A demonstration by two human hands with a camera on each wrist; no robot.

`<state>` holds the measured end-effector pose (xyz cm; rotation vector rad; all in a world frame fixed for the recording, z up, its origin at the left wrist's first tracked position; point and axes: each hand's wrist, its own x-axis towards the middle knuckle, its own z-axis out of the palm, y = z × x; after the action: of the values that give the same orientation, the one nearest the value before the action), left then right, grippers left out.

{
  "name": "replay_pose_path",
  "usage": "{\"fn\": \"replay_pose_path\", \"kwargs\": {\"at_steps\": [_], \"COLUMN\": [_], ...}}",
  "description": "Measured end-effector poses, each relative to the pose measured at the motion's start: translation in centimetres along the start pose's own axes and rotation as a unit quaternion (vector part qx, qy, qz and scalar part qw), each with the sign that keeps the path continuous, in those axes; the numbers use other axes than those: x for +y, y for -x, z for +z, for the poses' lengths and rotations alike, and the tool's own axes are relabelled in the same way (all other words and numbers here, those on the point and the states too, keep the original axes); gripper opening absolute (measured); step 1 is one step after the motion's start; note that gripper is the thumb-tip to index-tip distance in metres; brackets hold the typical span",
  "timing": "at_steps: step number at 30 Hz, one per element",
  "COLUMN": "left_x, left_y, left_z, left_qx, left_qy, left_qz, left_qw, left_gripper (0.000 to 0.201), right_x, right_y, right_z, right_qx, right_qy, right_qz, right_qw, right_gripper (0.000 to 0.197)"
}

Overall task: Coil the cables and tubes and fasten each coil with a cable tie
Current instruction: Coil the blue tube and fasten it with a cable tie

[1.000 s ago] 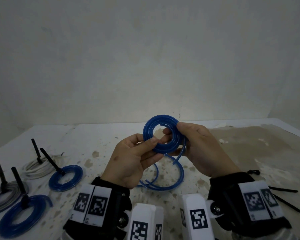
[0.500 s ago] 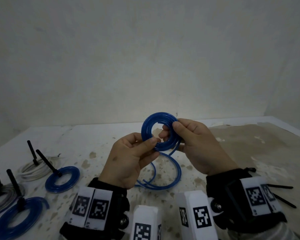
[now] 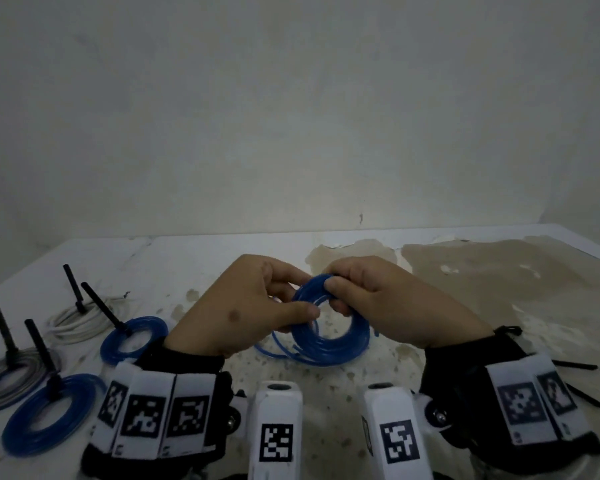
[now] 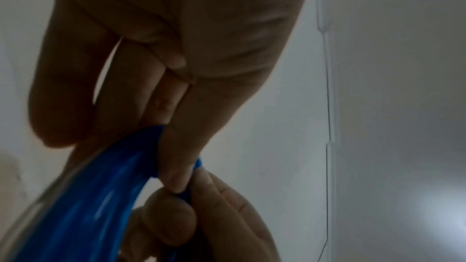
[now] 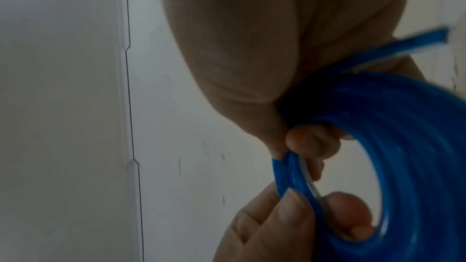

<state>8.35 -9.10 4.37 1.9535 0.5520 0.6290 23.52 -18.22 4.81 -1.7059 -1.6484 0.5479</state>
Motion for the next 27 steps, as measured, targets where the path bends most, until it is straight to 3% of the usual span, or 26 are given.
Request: {"fn": "replay_pose_path", "kwargs": {"at_steps": [4,7,11,17,20,27], "left_x": [-0.2,-0.5,-0.8,-0.6,-0.4,-0.3], "left_y": [-0.3,-0.8,-1.1,-1.0,-1.0,-1.6], "left_z": [0.7,1.2,1.6,1.9,2.5,2.9], "left_qx": [0.017,0.066,0.084,-0.036,-0.024,0.057], "left_qy": [0.117,0.198,0.252,0.226,0.3,0.345], "left_qz": [-0.015,-0.02,-0.024,-0.028,-0.057,-0.066], "left_qw": [0.993,0.978,0.964,0.973,0.952,0.934], "left_gripper": [0.043,0.05,0.054,0.032,0.019,0.021], "right_x": [0.5,0.9,1.0,1.5,1.3,1.3], "right_y": [-0.1,-0.3,-0.3,-0.1,-0.1,-0.9], "right_z": [-0.1,-0.2,-0.3,-0.6,-0.4,0.5], "right_qx": [0.045,0.05,0.059,0.041,0.033,0.1], "right_qy": [-0.182,-0.276,-0.225,-0.072,-0.037,-0.063], "right_qz": [0.039,0.046,0.046,0.005,0.003,-0.003], "right_qw": [0.982,0.959,0.971,0.997,0.999,0.993], "right_gripper": [0.016,0.026,0.038,0.041,0.04,0.053]}}
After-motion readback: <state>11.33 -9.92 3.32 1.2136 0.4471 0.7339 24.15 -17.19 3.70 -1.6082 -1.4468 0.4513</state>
